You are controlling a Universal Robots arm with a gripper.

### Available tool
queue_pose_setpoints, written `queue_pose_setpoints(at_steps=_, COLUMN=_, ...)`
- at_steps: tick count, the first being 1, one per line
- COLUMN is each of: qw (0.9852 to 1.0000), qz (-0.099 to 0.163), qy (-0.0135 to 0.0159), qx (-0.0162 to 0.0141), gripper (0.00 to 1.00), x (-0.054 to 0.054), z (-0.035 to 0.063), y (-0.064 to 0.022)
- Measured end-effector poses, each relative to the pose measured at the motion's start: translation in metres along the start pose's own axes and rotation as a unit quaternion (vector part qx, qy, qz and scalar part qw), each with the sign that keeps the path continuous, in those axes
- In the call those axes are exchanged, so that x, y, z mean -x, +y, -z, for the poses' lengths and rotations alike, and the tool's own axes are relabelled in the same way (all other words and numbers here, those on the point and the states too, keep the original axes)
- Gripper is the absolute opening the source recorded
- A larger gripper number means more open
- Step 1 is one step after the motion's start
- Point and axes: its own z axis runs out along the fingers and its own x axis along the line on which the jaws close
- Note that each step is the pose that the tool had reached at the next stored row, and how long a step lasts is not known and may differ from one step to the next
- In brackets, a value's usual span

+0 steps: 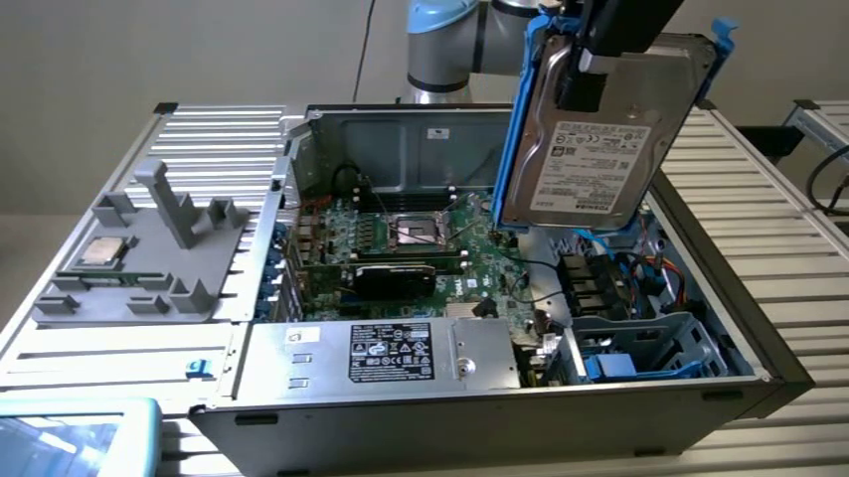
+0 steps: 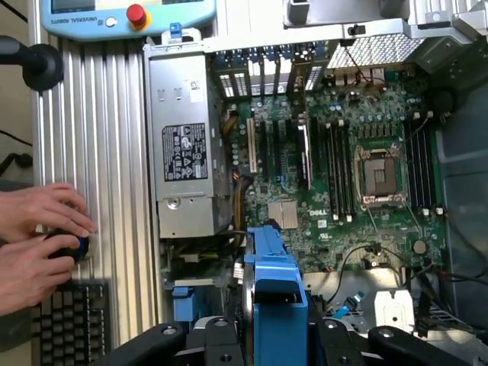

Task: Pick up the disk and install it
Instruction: 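Pick up the disk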

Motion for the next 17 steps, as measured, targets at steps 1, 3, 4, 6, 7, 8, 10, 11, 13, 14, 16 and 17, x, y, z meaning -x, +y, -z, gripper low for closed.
queue_pose_setpoints(at_steps=1, qw=1.0000, qz=0.000, qy=0.0003, qx=0.0000, gripper=0.37, x=-0.003, z=-0.0001, y=-0.0006)
queue_pose_setpoints(at_steps=3, qw=1.0000, qz=0.000, qy=0.0005, qx=0.0000, gripper=0.37, x=-0.010, z=-0.0004, y=-0.0023)
queue_pose_setpoints(at_steps=4, qw=1.0000, qz=0.000, qy=0.0006, qx=0.0002, gripper=0.37, x=-0.013, z=-0.0005, y=-0.0036)
queue_pose_setpoints(at_steps=6, qw=1.0000, qz=0.000, qy=0.0006, qx=0.0005, gripper=0.37, x=-0.019, z=-0.0007, y=-0.0083)
queue_pose_setpoints(at_steps=7, qw=1.0000, qz=0.000, qy=0.0006, qx=0.0008, gripper=0.37, x=-0.022, z=-0.0006, y=-0.0112)
queue_pose_setpoints(at_steps=8, qw=1.0000, qz=0.000, qy=0.0007, qx=0.0011, gripper=0.37, x=-0.024, z=-0.0005, y=-0.0143)
queue_pose_setpoints(at_steps=10, qw=1.0000, qz=0.000, qy=0.0007, qx=0.0019, gripper=0.37, x=-0.029, z=-0.0005, y=-0.0212)
queue_pose_setpoints(at_steps=11, qw=1.0000, qz=0.000, qy=0.0008, qx=0.0024, gripper=0.37, x=-0.031, z=-0.0004, y=-0.0248)
queue_pose_setpoints(at_steps=13, qw=1.0000, qz=0.000, qy=0.0009, qx=0.0036, gripper=0.37, x=-0.035, z=-0.0003, y=-0.0320)
queue_pose_setpoints(at_steps=14, qw=1.0000, qz=0.000, qy=0.0009, qx=0.0042, gripper=0.37, x=-0.038, z=-0.0003, y=-0.0354)
queue_pose_setpoints(at_steps=16, qw=1.0000, qz=0.000, qy=0.0010, qx=0.0053, gripper=0.37, x=-0.043, z=-0.0002, y=-0.0419)
queue_pose_setpoints(at_steps=17, qw=1.0000, qz=0.000, qy=0.0011, qx=0.0058, gripper=0.37, x=-0.046, z=-0.0003, y=-0.0452)
